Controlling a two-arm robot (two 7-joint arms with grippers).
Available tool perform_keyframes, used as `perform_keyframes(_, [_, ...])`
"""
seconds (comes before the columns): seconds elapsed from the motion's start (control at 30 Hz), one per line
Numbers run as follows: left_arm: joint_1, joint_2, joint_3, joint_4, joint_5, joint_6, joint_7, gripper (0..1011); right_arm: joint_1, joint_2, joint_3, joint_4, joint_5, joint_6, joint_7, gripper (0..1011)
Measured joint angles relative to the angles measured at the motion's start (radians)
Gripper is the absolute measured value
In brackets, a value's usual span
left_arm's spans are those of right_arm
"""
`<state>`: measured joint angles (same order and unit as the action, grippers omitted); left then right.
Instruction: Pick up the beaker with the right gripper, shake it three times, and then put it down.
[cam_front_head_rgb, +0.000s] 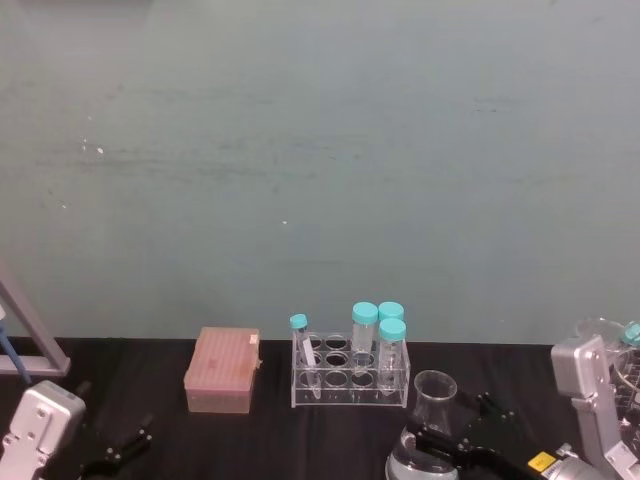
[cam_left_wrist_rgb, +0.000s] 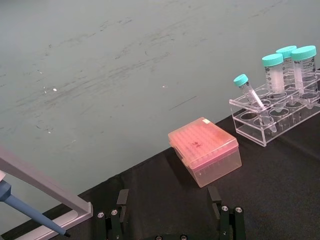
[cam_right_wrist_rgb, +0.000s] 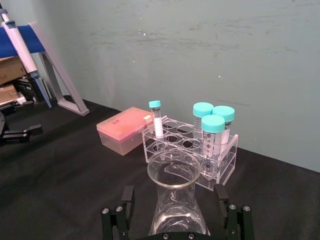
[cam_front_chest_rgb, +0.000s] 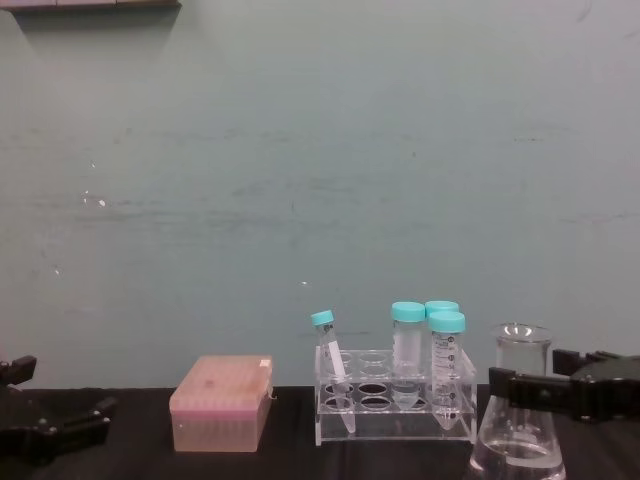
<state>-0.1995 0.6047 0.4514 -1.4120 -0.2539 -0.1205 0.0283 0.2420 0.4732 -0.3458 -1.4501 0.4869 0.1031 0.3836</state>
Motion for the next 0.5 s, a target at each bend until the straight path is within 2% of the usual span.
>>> perform_keyframes(0.5, [0.000,0.000,0.000,0.000,0.000,0.000,0.000,1000,0.028,-0.056,-0.004,0.058,-0.040,-0.030,0.003,1000])
